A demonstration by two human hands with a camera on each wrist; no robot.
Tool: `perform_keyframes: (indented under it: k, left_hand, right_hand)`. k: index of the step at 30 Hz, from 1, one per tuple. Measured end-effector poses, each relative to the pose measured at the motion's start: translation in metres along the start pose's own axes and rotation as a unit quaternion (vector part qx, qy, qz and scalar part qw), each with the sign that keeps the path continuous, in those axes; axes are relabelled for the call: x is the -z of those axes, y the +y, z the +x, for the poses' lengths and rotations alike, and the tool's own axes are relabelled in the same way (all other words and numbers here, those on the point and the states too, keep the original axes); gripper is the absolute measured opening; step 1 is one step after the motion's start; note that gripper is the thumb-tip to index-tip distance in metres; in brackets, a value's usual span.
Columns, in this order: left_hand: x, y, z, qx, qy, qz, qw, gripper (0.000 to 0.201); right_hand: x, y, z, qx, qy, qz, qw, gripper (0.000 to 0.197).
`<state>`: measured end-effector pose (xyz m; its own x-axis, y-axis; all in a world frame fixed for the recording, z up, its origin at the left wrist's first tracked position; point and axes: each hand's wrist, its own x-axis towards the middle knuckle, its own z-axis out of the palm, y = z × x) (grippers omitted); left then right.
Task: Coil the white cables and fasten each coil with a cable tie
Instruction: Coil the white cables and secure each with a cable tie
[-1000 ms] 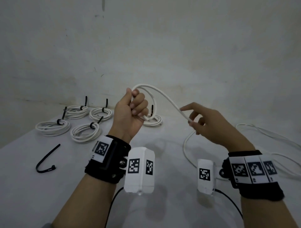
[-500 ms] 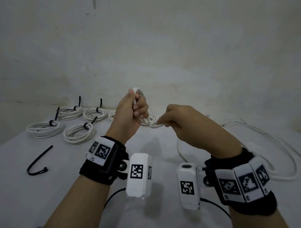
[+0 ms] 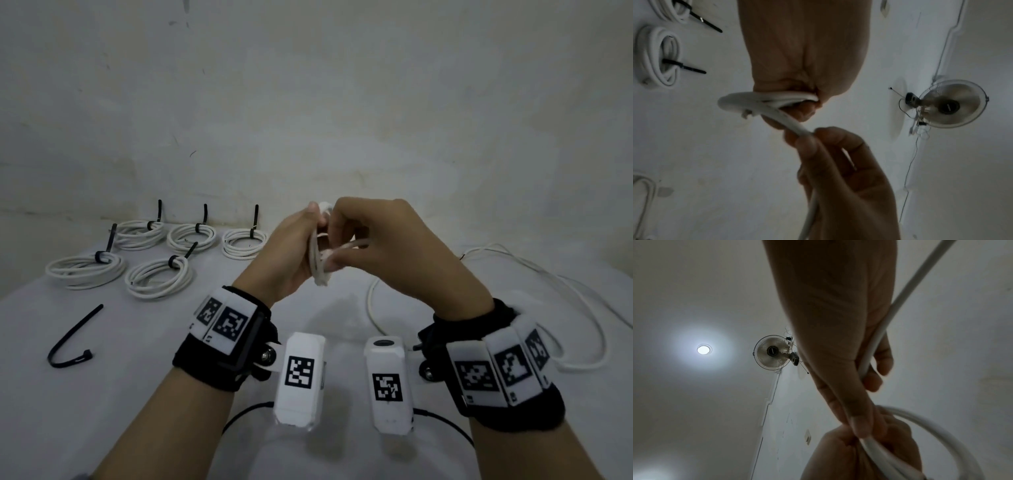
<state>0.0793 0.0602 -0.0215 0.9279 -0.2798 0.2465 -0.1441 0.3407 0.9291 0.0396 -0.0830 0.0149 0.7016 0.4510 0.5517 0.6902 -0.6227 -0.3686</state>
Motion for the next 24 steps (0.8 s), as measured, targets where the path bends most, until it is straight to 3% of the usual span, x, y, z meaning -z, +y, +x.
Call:
perform_keyframes:
  k: [5,8,10,14,20,24]
  left_hand:
    - [-0.006,0.001,-0.006,0.056,-0.052,0.017,0.997,0.041]
    - [-0.004,0.003,-0.004,0.073,-0.07,-0.025,0.995,0.039]
    - [-0.004,0.004,-0.004,0.077,-0.079,-0.057,0.992,0.038]
    - [-0.007,0.004,-0.003,0.074,-0.078,-0.124,0.987,0.042]
    - [-0.011,0.006,-0.004,0.048,-0.033,-0.165,0.985,0.047]
    - [-0.014,0.006,-0.003,0.034,-0.017,-0.129,0.991,0.053]
  right_hand:
    - [0.008,0.021,0.0,-0.015,0.105,-0.004,0.994,0.019]
    - [0.018,0.037,-0.001,-0.038,0.181,0.008,0.983,0.005]
    - [0.016,0.045,-0.001,-0.042,0.21,0.022,0.977,0.01]
    - [-0.003,0.052,0.006,-0.015,0.216,-0.01,0.976,0.022]
    - [-0.016,0.05,0.006,0.082,0.254,-0.066,0.962,0.037]
    - [-0.016,0.051,0.007,0.102,0.258,-0.109,0.954,0.018]
